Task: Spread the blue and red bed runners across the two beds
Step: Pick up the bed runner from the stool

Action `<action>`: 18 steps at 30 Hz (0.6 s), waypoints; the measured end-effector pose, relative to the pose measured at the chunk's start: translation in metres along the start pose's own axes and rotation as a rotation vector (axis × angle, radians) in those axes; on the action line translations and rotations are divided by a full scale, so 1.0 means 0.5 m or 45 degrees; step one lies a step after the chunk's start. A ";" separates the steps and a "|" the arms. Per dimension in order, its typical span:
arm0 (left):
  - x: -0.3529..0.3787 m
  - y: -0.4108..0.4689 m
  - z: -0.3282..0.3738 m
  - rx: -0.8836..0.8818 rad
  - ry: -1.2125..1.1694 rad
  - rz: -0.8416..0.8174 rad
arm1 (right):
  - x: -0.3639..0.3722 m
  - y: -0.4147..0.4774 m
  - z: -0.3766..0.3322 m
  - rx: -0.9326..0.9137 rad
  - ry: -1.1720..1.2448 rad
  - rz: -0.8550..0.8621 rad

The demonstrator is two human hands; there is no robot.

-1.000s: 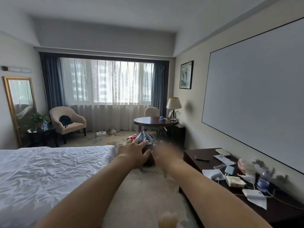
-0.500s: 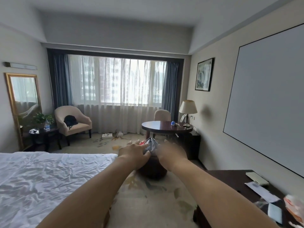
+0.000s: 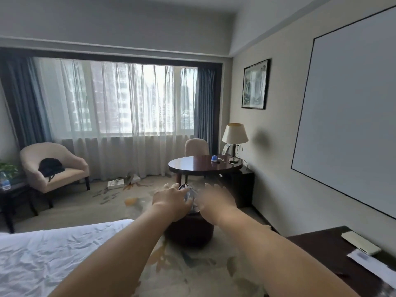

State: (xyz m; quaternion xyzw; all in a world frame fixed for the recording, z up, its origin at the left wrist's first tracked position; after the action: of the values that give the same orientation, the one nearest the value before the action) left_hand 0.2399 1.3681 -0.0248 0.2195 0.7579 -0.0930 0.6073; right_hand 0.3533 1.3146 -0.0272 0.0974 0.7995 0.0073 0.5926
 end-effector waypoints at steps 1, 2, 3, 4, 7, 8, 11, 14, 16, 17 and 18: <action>0.015 0.047 -0.006 0.000 -0.010 -0.009 | 0.009 0.045 0.009 0.010 0.004 -0.004; 0.031 0.094 -0.009 0.006 -0.009 -0.015 | 0.019 0.090 0.020 0.024 0.011 -0.007; 0.046 0.141 -0.011 0.015 0.000 -0.015 | 0.026 0.139 0.033 0.037 0.020 -0.005; 0.061 0.188 -0.012 0.027 0.009 -0.013 | 0.032 0.190 0.046 0.049 0.027 -0.001; 0.093 0.339 -0.021 0.053 0.029 -0.018 | 0.045 0.359 0.086 0.060 0.021 0.012; 0.102 0.391 -0.027 0.053 0.045 -0.015 | 0.048 0.417 0.099 0.054 0.008 0.025; 0.121 0.555 -0.051 0.055 0.145 0.010 | 0.054 0.589 0.135 0.031 0.003 0.033; 0.137 0.726 -0.088 0.003 0.109 -0.009 | 0.060 0.749 0.169 0.021 0.000 -0.020; 0.140 0.838 -0.116 -0.043 0.059 0.010 | 0.053 0.860 0.189 0.012 0.003 -0.027; 0.143 0.892 -0.127 -0.058 0.037 0.024 | 0.050 0.915 0.199 0.009 0.014 -0.020; 0.150 0.943 -0.138 -0.068 0.019 0.028 | 0.050 0.970 0.208 0.008 0.023 -0.015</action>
State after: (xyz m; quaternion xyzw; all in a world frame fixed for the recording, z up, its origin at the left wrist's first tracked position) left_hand 0.3769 1.8304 -0.0207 0.2124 0.7622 -0.0644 0.6081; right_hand 0.5163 1.7839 -0.0204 0.0946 0.8055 0.0021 0.5850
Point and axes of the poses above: each hand's wrist, its own y-axis towards the middle knuckle, its own x-axis out of the palm, z = x × y, the point moved 10 cm from there along y, towards the middle knuckle, and after that the axes turned 14 degrees about y, right-handed, at the moved point
